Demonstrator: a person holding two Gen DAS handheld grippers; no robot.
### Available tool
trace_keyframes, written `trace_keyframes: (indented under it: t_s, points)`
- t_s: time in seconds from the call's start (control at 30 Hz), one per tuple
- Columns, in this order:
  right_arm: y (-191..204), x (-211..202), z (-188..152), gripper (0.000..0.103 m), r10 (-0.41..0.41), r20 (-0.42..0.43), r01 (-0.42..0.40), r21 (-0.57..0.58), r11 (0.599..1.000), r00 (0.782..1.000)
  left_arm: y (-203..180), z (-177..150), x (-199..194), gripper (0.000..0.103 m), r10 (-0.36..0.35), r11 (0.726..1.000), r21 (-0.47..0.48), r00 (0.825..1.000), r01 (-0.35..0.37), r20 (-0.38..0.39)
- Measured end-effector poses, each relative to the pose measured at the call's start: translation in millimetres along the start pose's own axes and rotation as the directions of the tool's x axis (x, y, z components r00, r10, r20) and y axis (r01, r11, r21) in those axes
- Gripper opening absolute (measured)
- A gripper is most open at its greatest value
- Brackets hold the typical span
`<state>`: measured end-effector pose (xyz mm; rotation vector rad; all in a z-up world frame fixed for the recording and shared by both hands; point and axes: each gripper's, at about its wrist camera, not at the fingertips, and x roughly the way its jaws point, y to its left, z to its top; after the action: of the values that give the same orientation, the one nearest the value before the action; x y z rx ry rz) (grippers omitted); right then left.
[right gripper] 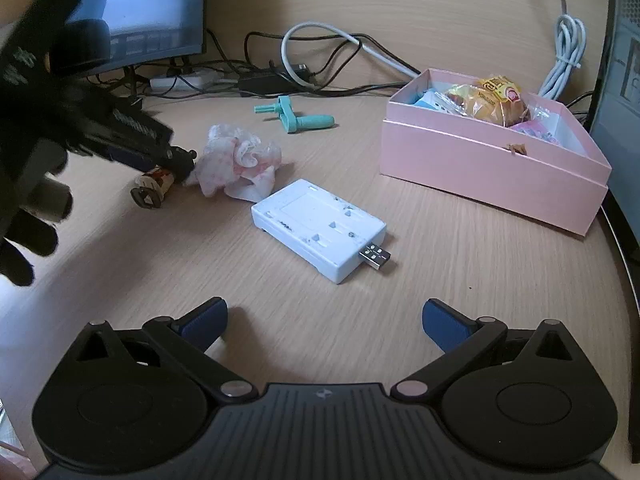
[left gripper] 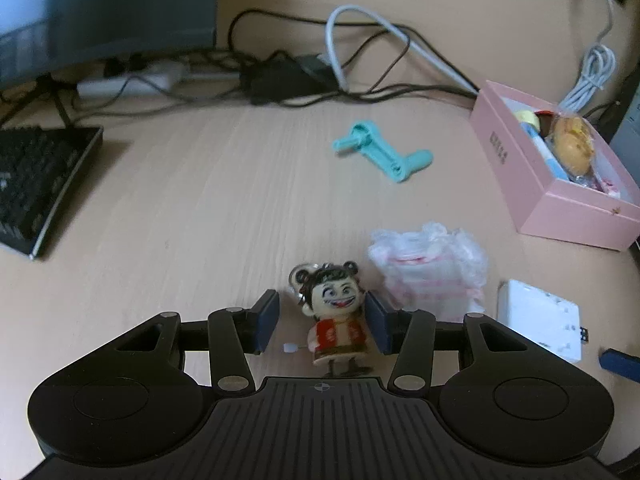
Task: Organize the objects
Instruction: 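Hold the figure in the left gripper while the right grasps the teal crank piece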
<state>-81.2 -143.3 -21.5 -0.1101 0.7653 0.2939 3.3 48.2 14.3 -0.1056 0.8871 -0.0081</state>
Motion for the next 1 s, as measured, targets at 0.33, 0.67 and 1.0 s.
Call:
trace_keyframes:
  t_s: [0.33,0.67,1.0]
  points:
    - [22.3,20.8,123.7,0.102,0.107,0.131,-0.122,0.113,0.986,0.986,51.6,-12.0,-32.7,0.040,-0.111,0.989,-0.100,0.994,0.112,0.018]
    - [54.5,166.8,187.4,0.096,-0.171,-0.093,0.195,0.480,0.855,0.981,117.7,-25.7,-52.7,0.040,-0.182,0.958,-0.216,0.982,0.189,0.052]
    - [72.4,196.2,197.8,0.075,-0.250,-0.087,0.264,0.329,0.906,0.964,161.7,-23.9,-43.2,0.040,-0.227,0.945,-0.235,0.973,0.229,0.034]
